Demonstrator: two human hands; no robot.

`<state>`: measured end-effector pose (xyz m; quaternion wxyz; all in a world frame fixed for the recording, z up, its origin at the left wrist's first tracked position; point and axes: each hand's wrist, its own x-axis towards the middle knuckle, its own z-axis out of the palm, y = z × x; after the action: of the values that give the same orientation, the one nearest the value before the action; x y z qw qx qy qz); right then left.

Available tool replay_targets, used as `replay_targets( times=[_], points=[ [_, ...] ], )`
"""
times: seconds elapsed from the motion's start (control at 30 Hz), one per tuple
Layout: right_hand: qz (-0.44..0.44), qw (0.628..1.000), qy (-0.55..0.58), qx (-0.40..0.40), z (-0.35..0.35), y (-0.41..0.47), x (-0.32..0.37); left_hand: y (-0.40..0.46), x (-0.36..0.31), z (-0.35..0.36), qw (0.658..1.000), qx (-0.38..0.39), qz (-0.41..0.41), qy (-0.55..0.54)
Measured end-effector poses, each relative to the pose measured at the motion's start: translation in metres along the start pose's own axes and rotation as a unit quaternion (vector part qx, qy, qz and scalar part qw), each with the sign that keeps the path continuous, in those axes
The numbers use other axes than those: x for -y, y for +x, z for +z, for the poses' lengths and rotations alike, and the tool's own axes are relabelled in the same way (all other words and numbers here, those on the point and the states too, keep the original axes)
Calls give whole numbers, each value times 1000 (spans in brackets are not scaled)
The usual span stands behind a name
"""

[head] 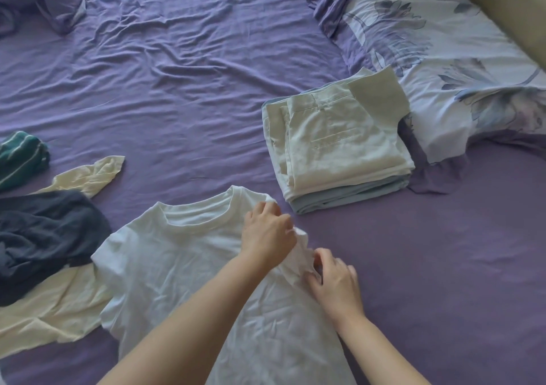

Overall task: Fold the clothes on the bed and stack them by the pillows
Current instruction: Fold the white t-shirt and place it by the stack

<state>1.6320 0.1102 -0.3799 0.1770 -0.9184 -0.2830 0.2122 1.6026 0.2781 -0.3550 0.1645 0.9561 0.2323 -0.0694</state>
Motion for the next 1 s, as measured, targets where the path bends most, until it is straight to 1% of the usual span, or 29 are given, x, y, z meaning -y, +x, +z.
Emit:
replay_targets(
  times=[0.07,0.1,0.17,0.2,0.27,0.33,0.4,0.47,0.53,0.63,0.7,0.77,0.83,0.9,0.97,1.0],
  points=[
    [17,1000,16,-9,-7,-1,-6,8,-7,-13,994,-33,3,-107],
    [19,999,22,-21,-11,-2,-8,14,-11,-21,986,-26,0,-165],
    [32,998,37,-45,-19,-1,-8,26,-21,-35,966,16,-16,-258],
    [43,996,55,-62,-23,0,-7,32,-25,-41,954,30,-34,-295],
    [60,986,110,-108,-27,1,-6,42,-34,-50,921,45,-89,-377],
    [93,970,183,-128,-29,4,-7,51,-40,-54,891,60,-125,-433],
    [124,957,248,-82,-27,7,-8,58,-46,-54,886,82,-121,-441],
    [121,954,273,-14,-26,12,-3,62,-53,-51,896,100,-106,-420],
    [115,953,279,29,-24,20,6,64,-55,-44,902,106,-97,-407],
    [133,967,213,33,-21,35,9,61,-52,-34,898,103,-97,-417],
    [137,971,198,0,-20,36,11,58,-46,-29,893,90,-103,-429],
    [122,978,169,-12,-19,31,14,56,-39,-29,886,65,-116,-444],
    [86,990,102,-45,-19,23,22,53,-30,-30,887,41,-127,-442],
    [23,995,13,-93,-17,16,32,45,-15,-31,896,33,-119,-427],
    [-53,987,-59,-141,-12,10,40,35,3,-31,911,34,-100,-399],
    [-84,981,-83,-152,-9,7,42,30,13,-31,921,37,-91,-378]
  ],
)
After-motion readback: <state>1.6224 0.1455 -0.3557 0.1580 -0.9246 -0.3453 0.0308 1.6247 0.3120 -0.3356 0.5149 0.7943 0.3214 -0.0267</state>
